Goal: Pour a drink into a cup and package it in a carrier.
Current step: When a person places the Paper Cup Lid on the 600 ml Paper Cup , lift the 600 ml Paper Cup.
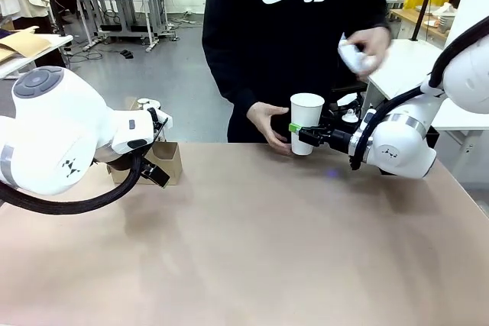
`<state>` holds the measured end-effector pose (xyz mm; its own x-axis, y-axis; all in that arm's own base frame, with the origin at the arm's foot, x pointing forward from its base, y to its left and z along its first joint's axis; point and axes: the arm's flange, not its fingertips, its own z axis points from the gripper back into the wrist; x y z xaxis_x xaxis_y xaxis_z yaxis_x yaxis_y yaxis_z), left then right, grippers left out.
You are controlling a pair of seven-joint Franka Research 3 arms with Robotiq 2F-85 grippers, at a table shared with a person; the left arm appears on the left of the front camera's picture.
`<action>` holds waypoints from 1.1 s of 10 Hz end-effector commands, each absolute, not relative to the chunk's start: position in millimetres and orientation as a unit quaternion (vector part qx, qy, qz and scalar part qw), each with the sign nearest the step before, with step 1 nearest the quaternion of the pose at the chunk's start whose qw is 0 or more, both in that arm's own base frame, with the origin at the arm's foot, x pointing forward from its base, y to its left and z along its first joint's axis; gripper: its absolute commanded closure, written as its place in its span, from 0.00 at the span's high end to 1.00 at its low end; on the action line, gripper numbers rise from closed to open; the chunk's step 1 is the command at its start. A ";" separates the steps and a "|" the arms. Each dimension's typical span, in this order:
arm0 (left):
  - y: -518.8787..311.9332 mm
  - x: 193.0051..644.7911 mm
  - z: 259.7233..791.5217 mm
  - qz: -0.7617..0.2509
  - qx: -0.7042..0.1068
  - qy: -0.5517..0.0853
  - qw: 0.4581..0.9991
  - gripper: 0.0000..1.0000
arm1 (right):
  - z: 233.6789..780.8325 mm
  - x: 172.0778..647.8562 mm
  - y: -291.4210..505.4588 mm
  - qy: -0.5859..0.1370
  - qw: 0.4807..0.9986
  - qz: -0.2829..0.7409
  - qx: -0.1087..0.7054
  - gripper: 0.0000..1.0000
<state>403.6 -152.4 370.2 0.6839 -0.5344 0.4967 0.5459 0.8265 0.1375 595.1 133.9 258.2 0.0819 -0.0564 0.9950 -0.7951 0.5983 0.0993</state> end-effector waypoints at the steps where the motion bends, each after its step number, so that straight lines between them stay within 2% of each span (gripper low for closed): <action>1: -151.8 403.7 370.5 -0.294 -0.012 -0.267 0.918 1.00 | 261.6 595.0 136.5 -0.615 0.650 0.285 0.344 0.81; 11: -151.8 403.7 370.5 -0.294 -0.012 -0.267 0.918 1.00 | 261.6 595.0 136.5 -0.615 0.650 0.285 0.344 0.81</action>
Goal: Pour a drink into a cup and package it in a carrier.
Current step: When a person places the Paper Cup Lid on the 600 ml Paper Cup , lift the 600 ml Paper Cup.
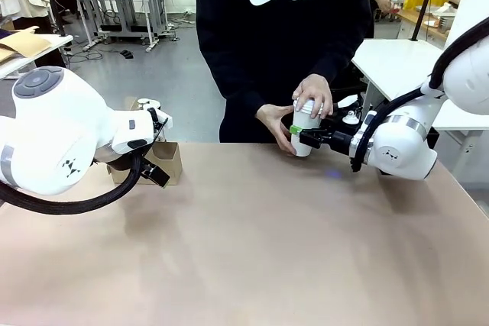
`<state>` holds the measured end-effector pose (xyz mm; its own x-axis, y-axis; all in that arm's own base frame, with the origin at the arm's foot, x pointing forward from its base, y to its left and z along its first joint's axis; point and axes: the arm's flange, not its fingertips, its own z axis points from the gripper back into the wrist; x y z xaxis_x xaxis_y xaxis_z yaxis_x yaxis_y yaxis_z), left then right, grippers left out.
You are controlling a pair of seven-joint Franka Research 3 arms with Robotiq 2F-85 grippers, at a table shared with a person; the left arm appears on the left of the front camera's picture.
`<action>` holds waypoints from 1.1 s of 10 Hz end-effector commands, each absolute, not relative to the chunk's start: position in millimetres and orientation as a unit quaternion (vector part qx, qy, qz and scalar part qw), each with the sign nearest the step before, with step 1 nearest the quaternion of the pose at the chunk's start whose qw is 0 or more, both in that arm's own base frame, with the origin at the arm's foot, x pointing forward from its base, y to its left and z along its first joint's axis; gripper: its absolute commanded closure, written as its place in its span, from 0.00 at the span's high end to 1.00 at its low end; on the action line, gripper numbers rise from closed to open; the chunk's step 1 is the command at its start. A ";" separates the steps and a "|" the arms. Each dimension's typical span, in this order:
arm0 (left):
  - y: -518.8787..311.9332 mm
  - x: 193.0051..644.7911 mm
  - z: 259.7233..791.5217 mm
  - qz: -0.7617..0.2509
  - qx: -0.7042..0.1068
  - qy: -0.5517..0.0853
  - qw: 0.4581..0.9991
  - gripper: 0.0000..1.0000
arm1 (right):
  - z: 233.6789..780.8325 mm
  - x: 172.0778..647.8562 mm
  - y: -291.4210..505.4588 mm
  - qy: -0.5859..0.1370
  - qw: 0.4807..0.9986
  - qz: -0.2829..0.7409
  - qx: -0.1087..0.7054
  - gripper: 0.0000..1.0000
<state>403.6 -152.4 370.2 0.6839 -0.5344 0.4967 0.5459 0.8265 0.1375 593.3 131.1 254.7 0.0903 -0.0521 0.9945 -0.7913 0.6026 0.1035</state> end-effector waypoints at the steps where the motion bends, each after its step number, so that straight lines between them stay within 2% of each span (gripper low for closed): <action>1: -151.8 403.7 370.5 -0.294 -0.012 -0.267 0.918 1.00 | 261.6 595.0 136.5 -0.615 0.650 0.285 0.344 0.81; 11: -151.8 403.7 370.5 -0.294 -0.012 -0.267 0.918 1.00 | 261.6 595.0 136.5 -0.615 0.650 0.285 0.344 0.81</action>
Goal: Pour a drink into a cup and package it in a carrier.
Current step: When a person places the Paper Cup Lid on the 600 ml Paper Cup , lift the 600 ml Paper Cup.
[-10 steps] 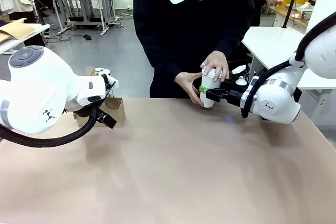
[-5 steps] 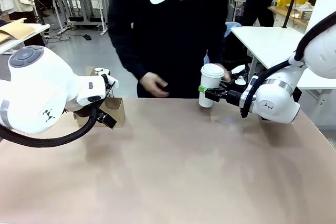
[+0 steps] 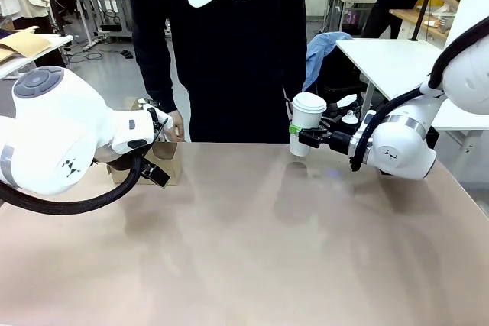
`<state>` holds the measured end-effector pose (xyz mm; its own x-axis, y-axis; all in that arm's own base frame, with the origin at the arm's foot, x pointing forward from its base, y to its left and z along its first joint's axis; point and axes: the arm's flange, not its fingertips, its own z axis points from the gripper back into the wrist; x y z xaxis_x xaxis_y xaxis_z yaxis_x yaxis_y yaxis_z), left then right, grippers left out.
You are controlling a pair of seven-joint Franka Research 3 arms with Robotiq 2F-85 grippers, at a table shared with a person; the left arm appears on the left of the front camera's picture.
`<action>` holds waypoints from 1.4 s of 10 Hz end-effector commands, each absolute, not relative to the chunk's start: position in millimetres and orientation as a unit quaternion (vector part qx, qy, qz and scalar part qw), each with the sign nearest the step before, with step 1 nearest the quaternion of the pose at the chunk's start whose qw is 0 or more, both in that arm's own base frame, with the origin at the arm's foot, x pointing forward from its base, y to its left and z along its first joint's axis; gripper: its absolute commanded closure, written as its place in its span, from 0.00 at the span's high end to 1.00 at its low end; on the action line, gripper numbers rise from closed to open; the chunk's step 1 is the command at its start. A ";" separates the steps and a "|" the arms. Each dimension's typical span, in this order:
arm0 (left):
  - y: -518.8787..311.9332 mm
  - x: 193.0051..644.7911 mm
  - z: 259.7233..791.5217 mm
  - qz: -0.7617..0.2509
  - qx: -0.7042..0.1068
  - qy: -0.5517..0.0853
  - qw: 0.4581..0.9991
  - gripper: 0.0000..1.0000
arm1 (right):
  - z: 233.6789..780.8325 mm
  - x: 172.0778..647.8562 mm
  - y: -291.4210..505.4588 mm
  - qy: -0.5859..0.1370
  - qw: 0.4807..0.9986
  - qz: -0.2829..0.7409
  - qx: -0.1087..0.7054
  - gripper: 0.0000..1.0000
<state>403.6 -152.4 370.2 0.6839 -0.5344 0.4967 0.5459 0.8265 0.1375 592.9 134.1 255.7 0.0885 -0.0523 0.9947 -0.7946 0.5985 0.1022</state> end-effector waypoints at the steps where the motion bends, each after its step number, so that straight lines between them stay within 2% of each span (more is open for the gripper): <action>1: -151.8 403.7 370.5 -0.294 -0.012 -0.267 0.918 1.00 | 261.6 595.0 136.5 -0.615 0.650 0.285 0.344 0.81; 5: -151.8 403.7 370.5 -0.294 -0.012 -0.267 0.918 1.00 | 255.7 592.9 134.1 -0.612 0.652 0.285 0.346 0.81; 10: -151.8 403.7 370.5 -0.294 -0.012 -0.267 0.918 1.00 | 361.8 566.1 131.6 -0.589 0.661 0.315 0.342 0.81; 14: -151.8 403.7 370.5 -0.294 -0.012 -0.267 0.918 1.00 | 473.5 505.6 145.8 -0.583 0.648 0.362 0.330 0.81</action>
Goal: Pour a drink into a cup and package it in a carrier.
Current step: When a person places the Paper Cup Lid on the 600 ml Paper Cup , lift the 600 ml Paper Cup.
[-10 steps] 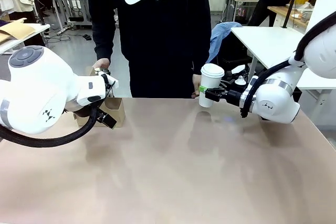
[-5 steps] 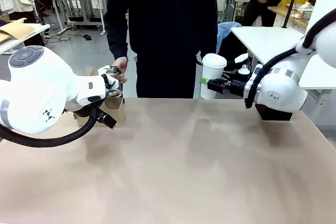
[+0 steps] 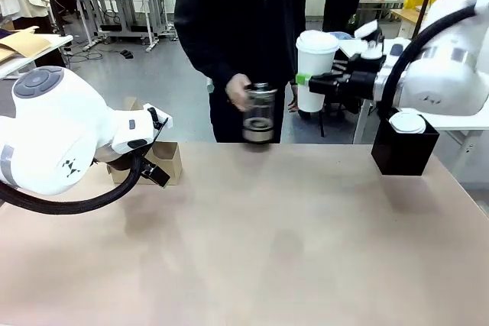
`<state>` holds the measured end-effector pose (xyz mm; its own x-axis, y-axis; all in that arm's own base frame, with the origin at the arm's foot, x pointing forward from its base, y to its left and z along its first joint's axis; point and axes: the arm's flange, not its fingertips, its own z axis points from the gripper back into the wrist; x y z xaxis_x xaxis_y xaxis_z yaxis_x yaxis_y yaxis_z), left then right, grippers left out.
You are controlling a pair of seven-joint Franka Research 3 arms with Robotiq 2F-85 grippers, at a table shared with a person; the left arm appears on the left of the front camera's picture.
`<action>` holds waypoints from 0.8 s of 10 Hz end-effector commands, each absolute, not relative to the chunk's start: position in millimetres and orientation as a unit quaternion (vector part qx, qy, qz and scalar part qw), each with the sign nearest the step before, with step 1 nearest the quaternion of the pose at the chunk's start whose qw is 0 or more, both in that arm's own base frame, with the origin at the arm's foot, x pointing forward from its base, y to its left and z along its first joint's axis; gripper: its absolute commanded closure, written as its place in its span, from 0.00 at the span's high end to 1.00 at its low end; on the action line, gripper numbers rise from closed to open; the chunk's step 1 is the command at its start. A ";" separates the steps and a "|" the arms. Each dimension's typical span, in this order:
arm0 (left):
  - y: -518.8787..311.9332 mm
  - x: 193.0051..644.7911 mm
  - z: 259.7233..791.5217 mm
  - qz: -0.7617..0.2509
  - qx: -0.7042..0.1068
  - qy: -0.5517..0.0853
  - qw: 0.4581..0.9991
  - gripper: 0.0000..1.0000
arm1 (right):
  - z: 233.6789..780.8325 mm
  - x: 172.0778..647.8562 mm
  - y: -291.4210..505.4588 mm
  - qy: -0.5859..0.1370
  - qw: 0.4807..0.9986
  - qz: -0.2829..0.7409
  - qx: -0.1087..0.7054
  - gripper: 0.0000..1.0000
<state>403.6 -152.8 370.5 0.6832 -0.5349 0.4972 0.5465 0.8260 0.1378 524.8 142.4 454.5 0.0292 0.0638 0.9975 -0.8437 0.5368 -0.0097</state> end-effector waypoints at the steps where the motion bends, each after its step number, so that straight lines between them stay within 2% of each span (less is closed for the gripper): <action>1: -151.8 403.7 370.5 -0.294 -0.012 -0.267 0.918 1.00 | 492.4 493.2 148.4 -0.589 0.643 0.363 0.328 0.81; 3: -151.8 403.7 370.5 -0.294 -0.012 -0.267 0.918 1.00 | 514.5 473.3 144.4 -0.594 0.633 0.363 0.340 0.81; 6: -151.8 403.7 370.5 -0.294 -0.012 -0.267 0.918 1.00 | 517.2 476.7 141.5 -0.591 0.629 0.345 0.369 0.81; 7: -151.8 403.7 370.5 -0.294 -0.012 -0.267 0.918 1.00 | 520.7 470.7 149.0 -0.604 0.626 0.362 0.335 0.81; 8: -151.8 403.7 370.5 -0.294 -0.012 -0.267 0.918 1.00 | 520.7 470.7 149.0 -0.604 0.626 0.362 0.335 0.81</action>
